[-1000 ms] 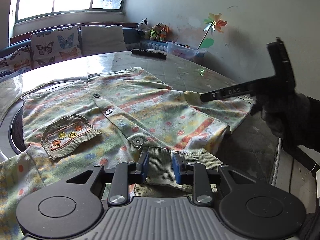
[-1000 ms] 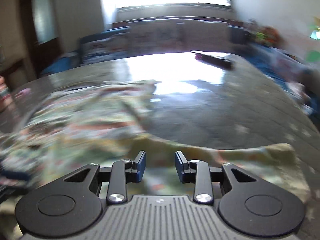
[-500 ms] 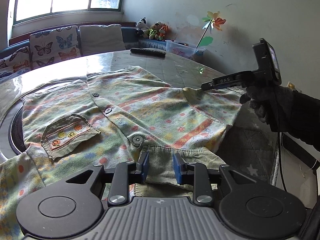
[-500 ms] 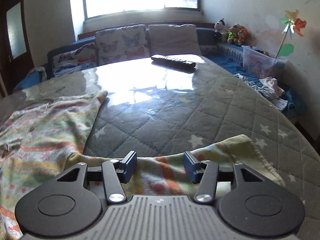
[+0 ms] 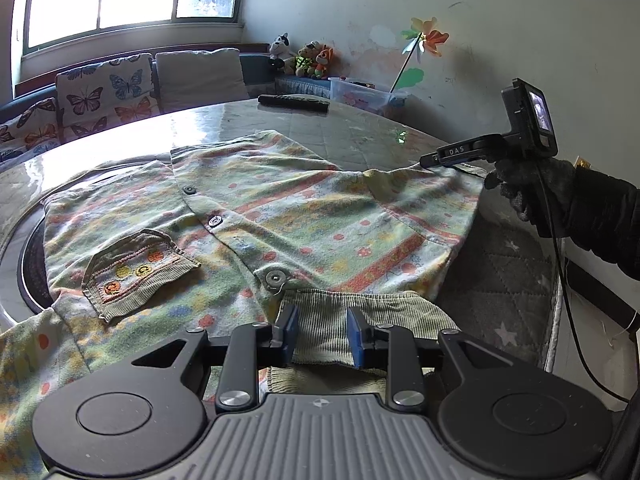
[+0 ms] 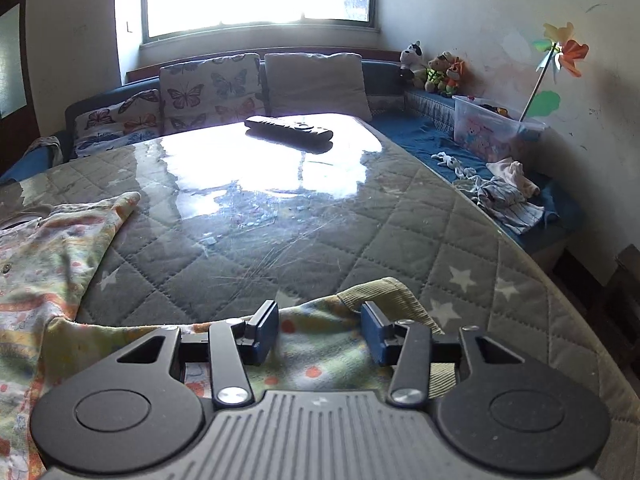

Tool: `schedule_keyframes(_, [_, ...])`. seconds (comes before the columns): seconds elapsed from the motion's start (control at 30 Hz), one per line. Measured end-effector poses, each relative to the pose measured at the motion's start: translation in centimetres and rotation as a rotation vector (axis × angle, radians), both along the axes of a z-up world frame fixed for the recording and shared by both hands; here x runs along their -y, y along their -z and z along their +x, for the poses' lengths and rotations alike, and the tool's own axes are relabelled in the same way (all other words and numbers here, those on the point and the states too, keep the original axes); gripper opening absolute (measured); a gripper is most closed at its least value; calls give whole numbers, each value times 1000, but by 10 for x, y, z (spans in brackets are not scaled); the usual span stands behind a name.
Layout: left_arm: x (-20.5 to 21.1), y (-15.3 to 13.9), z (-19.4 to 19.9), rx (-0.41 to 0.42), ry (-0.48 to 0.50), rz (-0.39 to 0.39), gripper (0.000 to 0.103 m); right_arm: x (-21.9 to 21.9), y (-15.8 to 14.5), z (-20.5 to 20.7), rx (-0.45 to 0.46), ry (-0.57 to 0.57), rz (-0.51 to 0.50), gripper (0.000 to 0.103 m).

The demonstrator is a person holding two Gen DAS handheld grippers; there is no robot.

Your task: Fold clothes

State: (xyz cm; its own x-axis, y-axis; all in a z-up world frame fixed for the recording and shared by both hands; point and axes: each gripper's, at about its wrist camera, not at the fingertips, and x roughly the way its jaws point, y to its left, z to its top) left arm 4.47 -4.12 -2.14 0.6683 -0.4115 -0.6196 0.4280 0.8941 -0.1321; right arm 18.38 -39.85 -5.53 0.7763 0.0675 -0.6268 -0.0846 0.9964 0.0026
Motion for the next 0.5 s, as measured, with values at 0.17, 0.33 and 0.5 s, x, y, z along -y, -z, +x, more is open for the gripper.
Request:
schedule_keyframes(0.17, [3,-1,-1,-1,3,7,36,19,-8,-18,21,60,10,52])
schedule_keyframes(0.33, [8,-5,-2,6,0,18,41,39,-10,-37,20,122,17,52])
schedule_keyframes(0.5, [9,-12,-4,20,-19,15,48,56,-4,-51,10,193,51,52])
